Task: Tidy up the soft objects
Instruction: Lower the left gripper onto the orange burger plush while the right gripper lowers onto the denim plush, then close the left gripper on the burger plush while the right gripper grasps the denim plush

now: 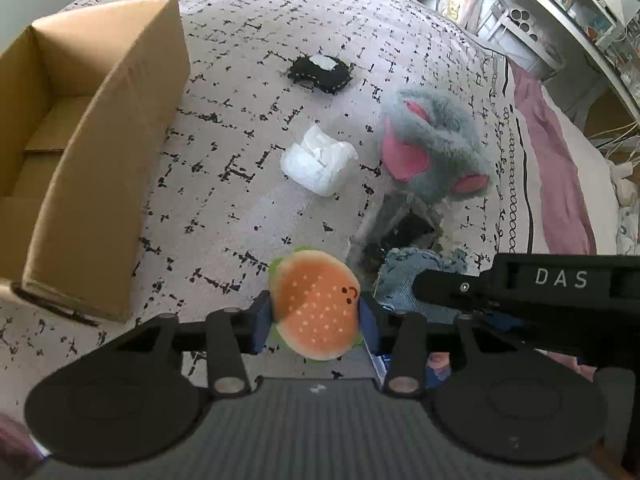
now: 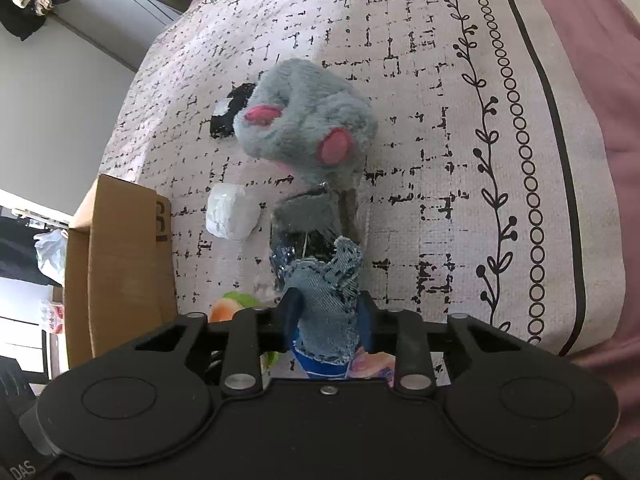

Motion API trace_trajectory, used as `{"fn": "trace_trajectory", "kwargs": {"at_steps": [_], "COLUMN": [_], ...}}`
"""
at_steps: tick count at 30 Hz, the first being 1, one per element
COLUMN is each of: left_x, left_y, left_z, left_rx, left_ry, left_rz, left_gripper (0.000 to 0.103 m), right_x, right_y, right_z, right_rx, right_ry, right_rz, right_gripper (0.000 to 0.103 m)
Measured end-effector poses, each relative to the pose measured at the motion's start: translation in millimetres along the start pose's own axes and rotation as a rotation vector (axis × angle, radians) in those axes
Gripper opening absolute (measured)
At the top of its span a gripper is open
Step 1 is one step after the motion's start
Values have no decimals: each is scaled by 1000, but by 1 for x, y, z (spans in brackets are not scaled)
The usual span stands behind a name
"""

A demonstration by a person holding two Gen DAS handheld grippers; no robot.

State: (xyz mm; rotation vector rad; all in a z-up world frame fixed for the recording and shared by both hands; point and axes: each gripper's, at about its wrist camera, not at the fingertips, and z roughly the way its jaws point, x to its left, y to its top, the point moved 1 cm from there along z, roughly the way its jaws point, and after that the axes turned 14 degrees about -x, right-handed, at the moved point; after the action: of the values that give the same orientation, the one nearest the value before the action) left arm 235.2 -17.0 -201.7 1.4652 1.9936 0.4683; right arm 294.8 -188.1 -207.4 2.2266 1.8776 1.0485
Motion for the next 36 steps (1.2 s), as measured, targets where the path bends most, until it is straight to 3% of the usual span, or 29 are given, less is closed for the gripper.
{"fn": "trace_trajectory", "kwargs": {"at_steps": [8, 21, 36], "left_x": [-1, -3, 34], "left_y": [8, 28, 50], "left_z": [-30, -87, -129], "left_rx": [-61, -169, -238], "left_ry": [17, 6, 5], "left_rz": [1, -19, -69], "left_gripper": [44, 44, 44], "right_x": [4, 20, 90], "right_y": [0, 4, 5], "right_z": [-24, -63, -88], "right_rx": [-60, -143, -198], "right_ry": [32, 75, 138], "right_rz": [-18, -61, -143], "right_gripper": [18, 17, 17]}}
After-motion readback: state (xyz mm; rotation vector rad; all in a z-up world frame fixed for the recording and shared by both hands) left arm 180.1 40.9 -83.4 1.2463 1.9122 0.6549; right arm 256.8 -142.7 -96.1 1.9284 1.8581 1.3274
